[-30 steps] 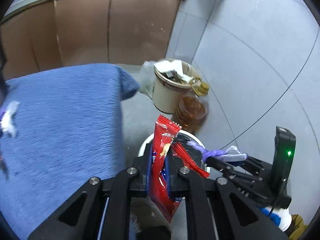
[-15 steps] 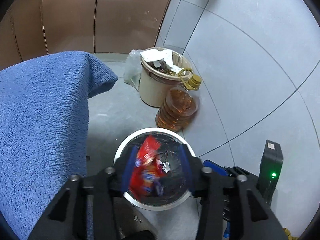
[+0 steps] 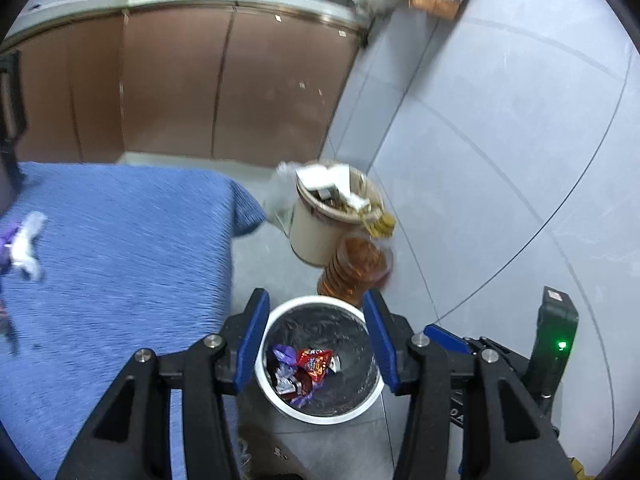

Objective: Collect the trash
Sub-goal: 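Drop the red snack bag and purple-white wrapper into the bin, opening both grippers, then move both open tools back over the purple lid on the towel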

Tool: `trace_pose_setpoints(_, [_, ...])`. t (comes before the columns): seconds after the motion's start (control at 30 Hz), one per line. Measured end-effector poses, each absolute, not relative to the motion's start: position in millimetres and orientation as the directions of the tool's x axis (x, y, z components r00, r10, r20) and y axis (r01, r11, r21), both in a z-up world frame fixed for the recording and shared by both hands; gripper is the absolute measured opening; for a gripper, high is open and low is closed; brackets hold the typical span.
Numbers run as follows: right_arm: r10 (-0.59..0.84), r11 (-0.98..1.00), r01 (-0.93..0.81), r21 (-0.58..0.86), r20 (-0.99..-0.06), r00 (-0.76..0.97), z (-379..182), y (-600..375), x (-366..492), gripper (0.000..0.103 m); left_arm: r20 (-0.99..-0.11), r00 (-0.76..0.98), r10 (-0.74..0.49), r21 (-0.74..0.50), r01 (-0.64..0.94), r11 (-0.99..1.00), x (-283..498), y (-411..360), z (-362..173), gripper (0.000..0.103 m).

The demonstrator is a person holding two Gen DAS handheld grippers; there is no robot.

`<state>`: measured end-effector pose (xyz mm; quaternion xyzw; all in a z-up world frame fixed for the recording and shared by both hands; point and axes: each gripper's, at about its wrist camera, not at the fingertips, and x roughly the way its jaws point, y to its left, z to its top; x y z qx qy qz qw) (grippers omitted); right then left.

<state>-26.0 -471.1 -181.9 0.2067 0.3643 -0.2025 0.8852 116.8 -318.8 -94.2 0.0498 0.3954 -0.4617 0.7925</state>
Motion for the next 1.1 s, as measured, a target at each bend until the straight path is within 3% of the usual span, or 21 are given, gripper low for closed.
trace_pose_setpoints(0.57, [-0.166, 0.949, 0.284, 0.139, -0.543, 0.823, -42.6, -355.0, -20.2, 0.057, -0.550, 0.501, -0.668, -0.232, 0.677, 0.699, 127.2, -125.7, -25.4, 0.048])
trace_pose_setpoints(0.63, [-0.148, 0.957, 0.256, 0.137, -0.527, 0.837, -32.8, -341.5, -17.8, 0.058, -0.542, 0.537, -0.646, -0.229, 0.646, 0.729, 134.8, -99.5, -23.1, 0.057])
trace_pose_setpoints(0.7, [-0.131, 0.963, 0.232, 0.135, -0.517, 0.846, -25.7, -329.3, -14.3, 0.058, -0.534, 0.572, -0.623, -0.234, 0.609, 0.758, 144.8, -73.3, -22.9, 0.059])
trace_pose_setpoints(1.1, [0.022, 0.989, 0.065, 0.133, -0.565, 0.825, -33.2, -276.2, 58.9, 0.059, -0.636, 0.575, -0.515, -0.350, 0.379, 0.856, 236.9, 19.6, -82.3, 0.059])
